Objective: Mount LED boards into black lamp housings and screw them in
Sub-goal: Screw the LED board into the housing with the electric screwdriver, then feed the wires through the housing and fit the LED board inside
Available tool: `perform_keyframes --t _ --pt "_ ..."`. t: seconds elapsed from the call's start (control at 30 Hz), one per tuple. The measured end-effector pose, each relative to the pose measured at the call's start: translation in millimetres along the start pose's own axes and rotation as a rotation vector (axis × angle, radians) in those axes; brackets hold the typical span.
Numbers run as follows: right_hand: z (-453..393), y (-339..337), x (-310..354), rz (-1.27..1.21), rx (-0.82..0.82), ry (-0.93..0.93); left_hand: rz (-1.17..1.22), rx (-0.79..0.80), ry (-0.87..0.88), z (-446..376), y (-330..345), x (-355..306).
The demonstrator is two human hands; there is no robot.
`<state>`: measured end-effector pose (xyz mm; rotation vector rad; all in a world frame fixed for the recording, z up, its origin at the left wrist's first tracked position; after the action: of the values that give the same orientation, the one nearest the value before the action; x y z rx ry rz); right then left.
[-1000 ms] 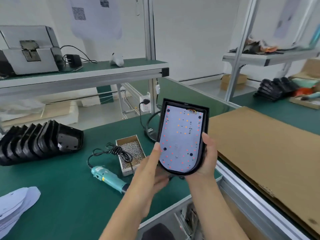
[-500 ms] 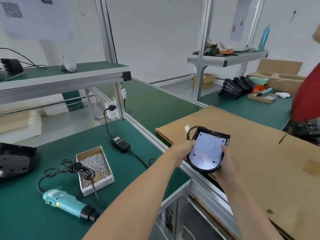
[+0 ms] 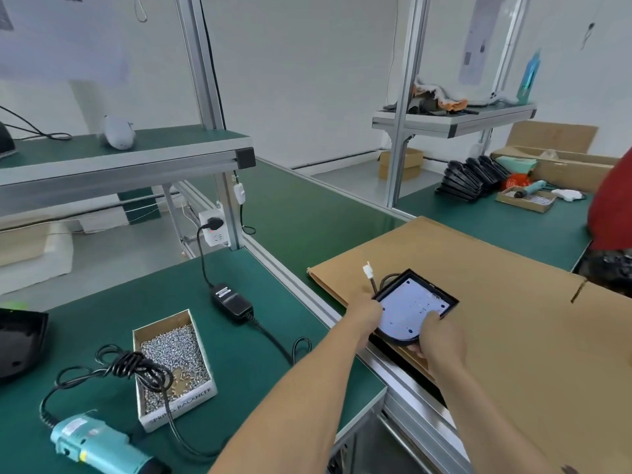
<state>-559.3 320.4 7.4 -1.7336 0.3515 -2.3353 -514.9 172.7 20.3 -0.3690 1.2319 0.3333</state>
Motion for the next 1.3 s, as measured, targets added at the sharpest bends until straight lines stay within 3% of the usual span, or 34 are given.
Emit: perform_keyframes --t 0.3,0.6,0.73,0.8,1.0,1.13,1.3 --pt "-14.4 -4.1 5.6 0.508 -0.008 -0.169 -0.181 -0.017 -0.076 -11.3 -4.1 6.4" --pt "4.1 -15.6 3.4 0.412 0.029 -0.189 -0.145 0.044 0.019 1.3 -15.2 11.2" --pt "38.3 -13.6 13.4 0.306 -0.136 -0.315 -0.09 -0.006 0.034 18.3 -31.0 3.7" --pt "67.3 -1.1 25.7 0.237 -0.126 -0.426 -0.043 -0.037 0.049 29.2 -45.8 1.4" --pt "163.9 87.9 69.5 0.119 0.2 -0.708 0.091 -0.33 0.271 94.7 -149.2 -11.8" --pt "245.2 168.7 81.0 0.129 0.466 -0.862 0.015 -0.622 0.37 178.7 -256.4 3.4" --pt "350.9 261.1 78.9 0.223 0.845 -1.007 -0.048 -1.013 0.23 297.5 -368.0 51.9"
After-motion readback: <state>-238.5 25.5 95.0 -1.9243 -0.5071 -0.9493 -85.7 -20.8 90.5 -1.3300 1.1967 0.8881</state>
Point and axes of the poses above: each hand's wrist, its own z-axis away from the middle knuckle, its own y-axis out of the palm, x = y × z, the point moved 4 cm from there along -z, towards the middle knuckle, and after that the axes turned 1 degree about y, right-handed, at the moved point
